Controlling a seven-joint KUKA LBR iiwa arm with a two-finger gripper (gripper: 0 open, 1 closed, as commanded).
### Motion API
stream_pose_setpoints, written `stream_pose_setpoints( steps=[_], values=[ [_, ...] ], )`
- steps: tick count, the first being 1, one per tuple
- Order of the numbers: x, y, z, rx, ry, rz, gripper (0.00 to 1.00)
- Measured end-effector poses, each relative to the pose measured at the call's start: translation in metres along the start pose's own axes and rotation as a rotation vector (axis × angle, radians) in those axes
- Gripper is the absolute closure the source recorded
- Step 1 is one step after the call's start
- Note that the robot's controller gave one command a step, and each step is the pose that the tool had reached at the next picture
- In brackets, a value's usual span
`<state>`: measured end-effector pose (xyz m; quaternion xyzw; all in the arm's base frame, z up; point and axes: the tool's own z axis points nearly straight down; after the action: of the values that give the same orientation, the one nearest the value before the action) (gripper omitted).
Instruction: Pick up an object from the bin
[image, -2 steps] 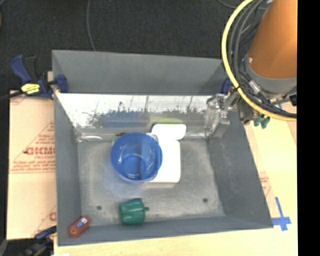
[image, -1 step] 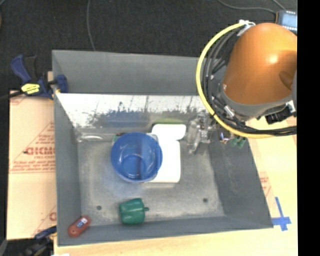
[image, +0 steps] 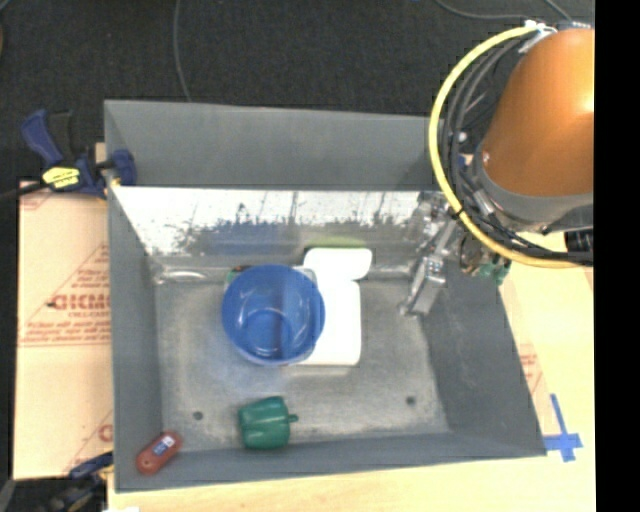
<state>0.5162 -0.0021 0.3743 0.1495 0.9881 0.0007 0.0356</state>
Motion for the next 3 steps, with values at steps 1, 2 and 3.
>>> stream_pose_setpoints(
  steps=[1, 2, 3],
  values=[
    [0.000, 0.000, 0.001, 0.001, 0.002, -0.001, 0.00],
    [0.010, -0.006, 0.057, 0.001, 0.002, -0.079, 0.00],
    [0.021, -0.001, 0.058, -0.001, -0.006, 0.060, 0.00]
  ],
)
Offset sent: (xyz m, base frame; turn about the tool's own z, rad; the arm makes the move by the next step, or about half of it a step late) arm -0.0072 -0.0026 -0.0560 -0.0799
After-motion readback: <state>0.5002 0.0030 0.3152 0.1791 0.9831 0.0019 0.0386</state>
